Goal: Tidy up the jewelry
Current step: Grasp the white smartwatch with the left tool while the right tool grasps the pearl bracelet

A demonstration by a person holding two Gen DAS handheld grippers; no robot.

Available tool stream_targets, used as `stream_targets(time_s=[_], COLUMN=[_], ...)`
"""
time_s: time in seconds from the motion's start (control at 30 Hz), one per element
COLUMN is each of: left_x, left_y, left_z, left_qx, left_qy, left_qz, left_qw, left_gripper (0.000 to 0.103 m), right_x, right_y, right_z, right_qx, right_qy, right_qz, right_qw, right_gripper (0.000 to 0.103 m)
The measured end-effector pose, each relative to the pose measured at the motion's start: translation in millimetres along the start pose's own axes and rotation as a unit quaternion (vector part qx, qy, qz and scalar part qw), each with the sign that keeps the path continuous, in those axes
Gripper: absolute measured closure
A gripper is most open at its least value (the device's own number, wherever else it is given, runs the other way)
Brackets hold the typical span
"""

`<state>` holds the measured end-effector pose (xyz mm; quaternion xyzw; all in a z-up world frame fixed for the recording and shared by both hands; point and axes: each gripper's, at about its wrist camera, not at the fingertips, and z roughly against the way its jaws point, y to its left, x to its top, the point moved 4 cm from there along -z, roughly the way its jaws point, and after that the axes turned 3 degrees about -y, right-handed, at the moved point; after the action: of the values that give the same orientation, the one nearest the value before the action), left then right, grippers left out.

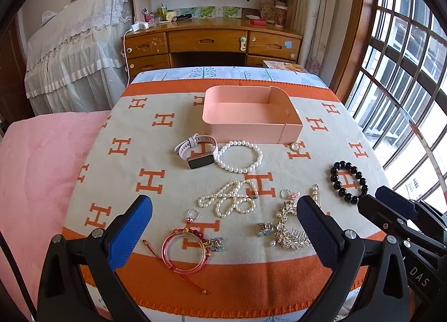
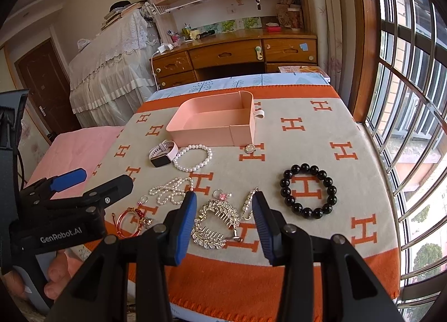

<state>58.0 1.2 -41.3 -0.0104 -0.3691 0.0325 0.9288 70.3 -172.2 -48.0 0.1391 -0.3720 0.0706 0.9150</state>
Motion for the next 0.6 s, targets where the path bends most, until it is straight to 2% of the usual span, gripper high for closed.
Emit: stream_targets(time_s=[0.13,0.3,0.5,0.6], left_x=[9.9,25.2,44.2,54.4], left_y=[12.9,32.9,49.1,56.0], left_z=[-1.6,-2.0,-1.9,-10.7], left_qx=[0.009,-0.012,0.003,-0.009], left_qy=[-0.014,-0.026,-0.046,-0.028], left_qz=[0.019,0.043,0.021,0.006], left_qw=[0.9997,0.9987,0.9987,0.9996], left_gripper=[0.001,0.001,0.001,0.001], right_x=[6.0,13.2,30.8,44.3], right_y=[-6.8,-11.4,-17.0,-17.8], right_z=[-11.4,-24.3,-40.5,-50.5], right_qx=[-0.001,-0.003,0.008,0.010], right_qy=[0.006,0.018,0.036,0.047], right_qz=[0.000,0.000,0.000,0.007], right_qw=[1.000,1.000,0.999,0.999], right_gripper=[0.061,0.061,0.061,0.061])
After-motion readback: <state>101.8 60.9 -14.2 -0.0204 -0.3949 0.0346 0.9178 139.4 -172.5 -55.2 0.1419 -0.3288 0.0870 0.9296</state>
